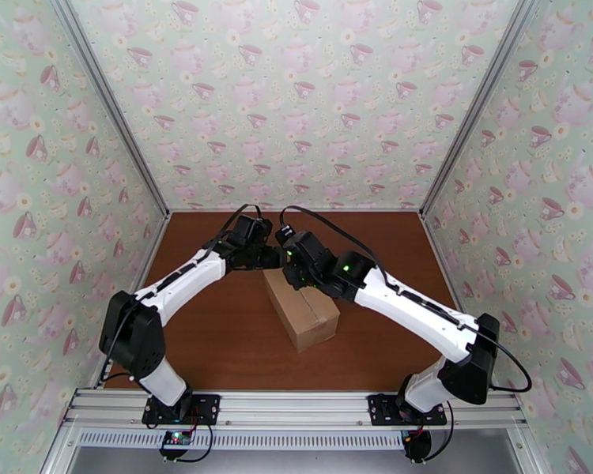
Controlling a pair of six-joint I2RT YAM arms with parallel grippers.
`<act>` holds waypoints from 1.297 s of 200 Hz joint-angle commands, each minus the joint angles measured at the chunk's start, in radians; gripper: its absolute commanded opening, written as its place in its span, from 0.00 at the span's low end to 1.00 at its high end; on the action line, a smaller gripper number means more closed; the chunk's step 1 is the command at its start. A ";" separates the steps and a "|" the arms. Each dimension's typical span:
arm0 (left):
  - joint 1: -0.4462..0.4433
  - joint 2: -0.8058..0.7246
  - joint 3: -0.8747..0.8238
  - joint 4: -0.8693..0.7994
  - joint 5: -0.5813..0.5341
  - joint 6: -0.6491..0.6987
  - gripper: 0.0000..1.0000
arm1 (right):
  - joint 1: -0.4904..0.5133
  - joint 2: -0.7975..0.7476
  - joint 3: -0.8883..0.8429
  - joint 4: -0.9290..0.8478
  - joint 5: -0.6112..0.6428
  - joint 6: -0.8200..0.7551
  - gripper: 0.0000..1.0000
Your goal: Unpack the express box
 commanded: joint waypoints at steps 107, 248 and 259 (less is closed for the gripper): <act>0.008 0.051 -0.055 0.000 -0.057 -0.065 0.61 | 0.006 -0.017 0.021 -0.076 -0.019 0.021 0.00; 0.008 0.046 -0.094 0.045 -0.099 -0.055 0.60 | 0.006 -0.094 -0.061 -0.092 -0.016 0.035 0.00; 0.008 0.048 -0.094 0.046 -0.100 -0.053 0.60 | 0.006 -0.097 -0.082 -0.087 -0.021 0.035 0.00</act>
